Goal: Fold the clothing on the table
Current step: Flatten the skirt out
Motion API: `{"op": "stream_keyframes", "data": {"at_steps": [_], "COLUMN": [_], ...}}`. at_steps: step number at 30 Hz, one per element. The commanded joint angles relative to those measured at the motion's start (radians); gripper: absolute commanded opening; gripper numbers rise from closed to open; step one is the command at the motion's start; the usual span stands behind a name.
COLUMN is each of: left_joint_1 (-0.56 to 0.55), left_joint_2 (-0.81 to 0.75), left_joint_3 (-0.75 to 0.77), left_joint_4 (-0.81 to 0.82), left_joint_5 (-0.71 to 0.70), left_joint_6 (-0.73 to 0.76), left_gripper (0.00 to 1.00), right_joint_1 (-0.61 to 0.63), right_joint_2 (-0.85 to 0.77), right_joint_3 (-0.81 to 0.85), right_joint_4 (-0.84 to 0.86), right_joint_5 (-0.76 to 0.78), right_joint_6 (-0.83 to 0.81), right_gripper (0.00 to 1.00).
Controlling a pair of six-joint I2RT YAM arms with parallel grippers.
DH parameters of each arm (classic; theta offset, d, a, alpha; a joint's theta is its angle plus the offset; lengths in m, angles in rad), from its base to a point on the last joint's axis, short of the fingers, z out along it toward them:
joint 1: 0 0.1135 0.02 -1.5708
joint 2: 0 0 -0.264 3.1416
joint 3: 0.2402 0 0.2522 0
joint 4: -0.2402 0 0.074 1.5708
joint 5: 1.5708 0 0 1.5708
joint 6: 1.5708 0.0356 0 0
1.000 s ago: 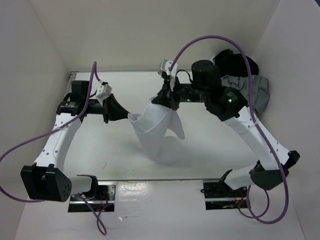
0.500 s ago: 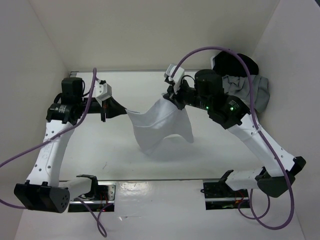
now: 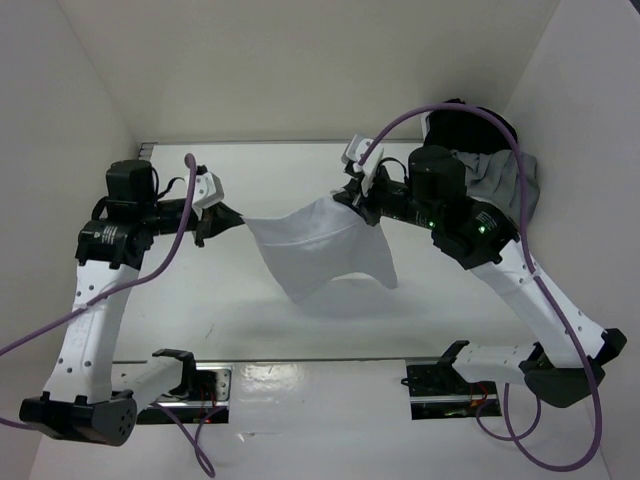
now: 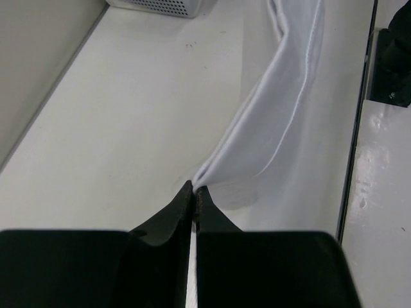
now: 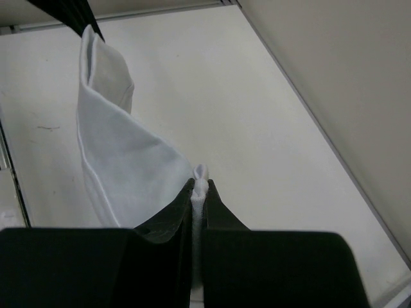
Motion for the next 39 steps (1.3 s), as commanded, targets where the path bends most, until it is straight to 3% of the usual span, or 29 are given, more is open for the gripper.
{"op": "stream_keyframes", "data": {"at_steps": [1, 8, 19, 28, 39], "left_joint_1": [-0.003, -0.003, -0.003, -0.030, -0.061], "left_joint_2": [-0.051, -0.069, -0.132, -0.125, 0.121], "left_joint_3": [0.081, 0.124, 0.133, 0.073, -0.014], "left_joint_4": [-0.024, -0.057, -0.196, -0.224, 0.009], "left_joint_5": [-0.017, 0.003, -0.006, -0.130, -0.250], "left_joint_6": [-0.002, 0.007, 0.070, 0.082, 0.007], "left_gripper": [0.03, 0.03, 0.07, 0.08, 0.08], "right_joint_1": [-0.013, -0.022, -0.042, -0.062, -0.132], "right_joint_2": [-0.055, -0.065, -0.074, -0.074, -0.013], "right_joint_3": [-0.017, -0.040, -0.101, -0.294, -0.376], "right_joint_4": [0.013, -0.017, -0.076, 0.070, 0.258], "right_joint_5": [-0.098, -0.219, -0.531, -0.435, -0.212], "right_joint_6": [-0.025, -0.043, -0.094, -0.037, 0.020], "right_gripper": [0.02, 0.00, 0.00, 0.00, 0.00]}}
